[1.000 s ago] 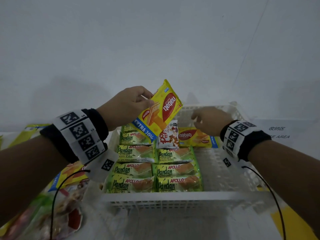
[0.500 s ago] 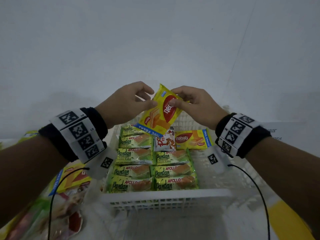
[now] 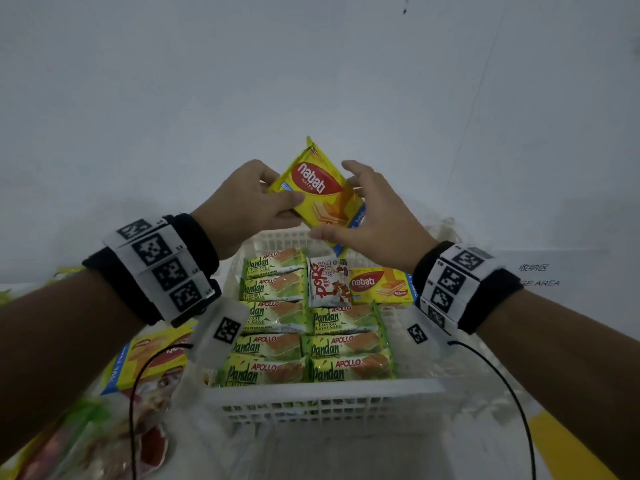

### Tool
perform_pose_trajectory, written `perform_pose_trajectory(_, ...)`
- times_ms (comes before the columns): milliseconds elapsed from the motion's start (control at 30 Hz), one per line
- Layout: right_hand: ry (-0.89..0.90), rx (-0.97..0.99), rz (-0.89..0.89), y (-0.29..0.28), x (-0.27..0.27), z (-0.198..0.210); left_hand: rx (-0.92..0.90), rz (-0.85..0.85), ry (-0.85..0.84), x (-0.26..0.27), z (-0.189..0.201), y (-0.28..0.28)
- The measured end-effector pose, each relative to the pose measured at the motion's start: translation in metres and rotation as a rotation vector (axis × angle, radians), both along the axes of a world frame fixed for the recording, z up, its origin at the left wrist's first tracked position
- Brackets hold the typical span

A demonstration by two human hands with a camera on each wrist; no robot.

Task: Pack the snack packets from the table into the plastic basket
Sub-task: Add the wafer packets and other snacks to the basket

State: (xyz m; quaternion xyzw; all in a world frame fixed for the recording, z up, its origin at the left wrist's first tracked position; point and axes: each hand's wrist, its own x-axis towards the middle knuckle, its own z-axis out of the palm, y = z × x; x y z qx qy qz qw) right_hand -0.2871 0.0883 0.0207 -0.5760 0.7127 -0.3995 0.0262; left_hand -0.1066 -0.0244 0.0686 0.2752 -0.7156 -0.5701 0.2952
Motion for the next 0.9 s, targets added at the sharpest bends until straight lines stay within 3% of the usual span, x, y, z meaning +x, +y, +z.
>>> perform_pose_trajectory(67,0.149,0.012,-0.014,-0.002,0.002,-0.002,0.02,-0.023,-0.003,0.0,-0.002,0.005)
perform_pose_trajectory(167,0.171,-0.005,-0.021,-0.004,0.001,-0.005,-0.029,-0.06,-0.056,0.003,-0.006,0.007)
perform_pose_trajectory(367,0.19,0.12,-0.08,0.002,-0.021,-0.017,-0.526,-0.083,-0.452,0.035,-0.026,-0.013)
perform_pose_trajectory(500,0.276,0.376,-0.144,0.01,-0.043,-0.023,-0.679,-0.023,-0.645,0.063,-0.059,-0.031)
perform_pose_trajectory(667,0.354,0.653,-0.191,0.011,-0.063,-0.039,-0.508,0.005,-0.731,0.071,-0.101,-0.033)
perform_pose_trajectory(900,0.37,0.844,-0.198,0.013,-0.076,-0.06,-0.268,0.038,-0.637,0.062,-0.12,-0.037)
